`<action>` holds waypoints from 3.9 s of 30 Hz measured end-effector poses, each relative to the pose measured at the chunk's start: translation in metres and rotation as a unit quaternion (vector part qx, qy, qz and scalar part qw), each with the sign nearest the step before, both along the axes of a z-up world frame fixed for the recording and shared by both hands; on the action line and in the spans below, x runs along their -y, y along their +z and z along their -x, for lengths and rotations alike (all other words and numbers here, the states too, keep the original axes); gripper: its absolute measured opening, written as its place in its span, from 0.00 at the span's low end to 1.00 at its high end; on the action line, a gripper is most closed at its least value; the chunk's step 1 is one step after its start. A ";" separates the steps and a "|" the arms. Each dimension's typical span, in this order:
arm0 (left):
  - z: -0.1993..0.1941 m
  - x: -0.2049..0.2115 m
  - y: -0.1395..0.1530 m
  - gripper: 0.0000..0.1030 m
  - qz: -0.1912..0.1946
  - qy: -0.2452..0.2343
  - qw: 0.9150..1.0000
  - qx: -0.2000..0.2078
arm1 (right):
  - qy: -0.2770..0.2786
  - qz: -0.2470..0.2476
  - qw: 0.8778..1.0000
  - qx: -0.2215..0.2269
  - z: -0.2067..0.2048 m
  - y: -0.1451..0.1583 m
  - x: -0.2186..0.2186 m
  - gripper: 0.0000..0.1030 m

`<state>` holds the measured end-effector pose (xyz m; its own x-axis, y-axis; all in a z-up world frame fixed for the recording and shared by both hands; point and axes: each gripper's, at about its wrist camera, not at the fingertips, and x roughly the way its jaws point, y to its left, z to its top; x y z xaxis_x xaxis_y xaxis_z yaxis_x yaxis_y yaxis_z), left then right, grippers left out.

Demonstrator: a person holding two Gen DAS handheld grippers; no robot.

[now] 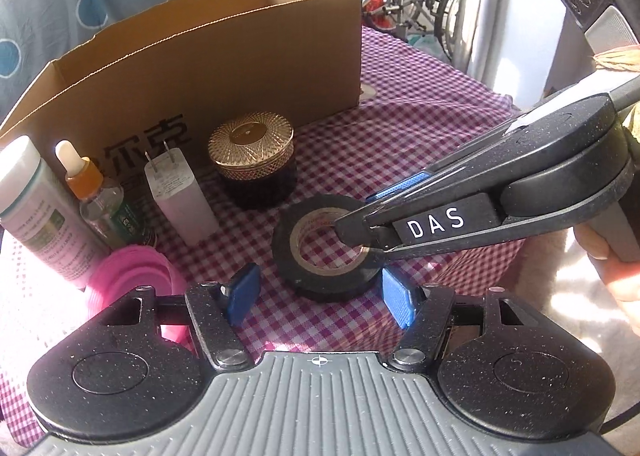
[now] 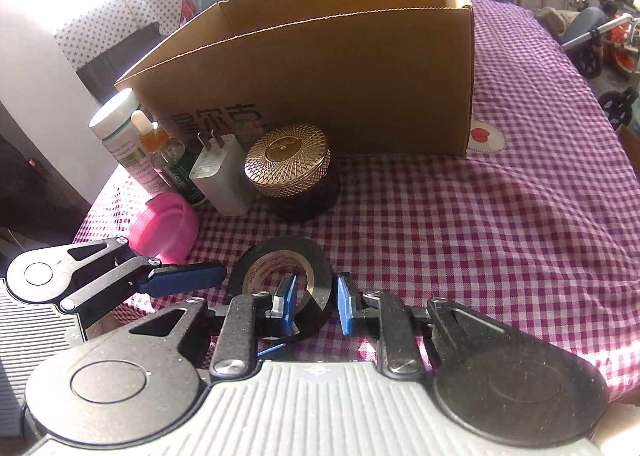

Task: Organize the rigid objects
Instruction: 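Close the right gripper on the black tape roll's rim and lift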

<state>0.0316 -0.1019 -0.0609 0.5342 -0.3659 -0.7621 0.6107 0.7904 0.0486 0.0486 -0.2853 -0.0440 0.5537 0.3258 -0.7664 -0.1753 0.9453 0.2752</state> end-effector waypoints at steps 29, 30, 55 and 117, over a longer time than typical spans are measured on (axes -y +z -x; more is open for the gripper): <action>-0.010 0.007 -0.010 0.99 0.019 -0.022 0.999 -0.041 | -0.015 -0.043 0.999 -0.005 0.002 -0.004 0.010 0.22; -0.009 0.008 -0.010 0.99 0.019 -0.026 0.999 -0.039 | -0.016 -0.044 0.999 -0.005 0.002 -0.004 0.010 0.22; -0.001 0.006 -0.010 0.97 0.042 -0.056 0.997 -0.020 | -0.047 -0.049 0.998 -0.013 0.009 -0.003 0.008 0.22; -0.006 0.000 -0.004 0.63 0.046 -0.026 0.999 0.001 | -0.010 0.044 0.999 0.006 0.007 0.004 -0.014 0.21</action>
<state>0.0374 -0.1018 -0.0646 0.5150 -0.4608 -0.7228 0.6505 0.7592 -0.0205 0.0414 -0.2714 -0.0400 0.5694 0.2460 -0.7844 -0.1590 0.9691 0.1886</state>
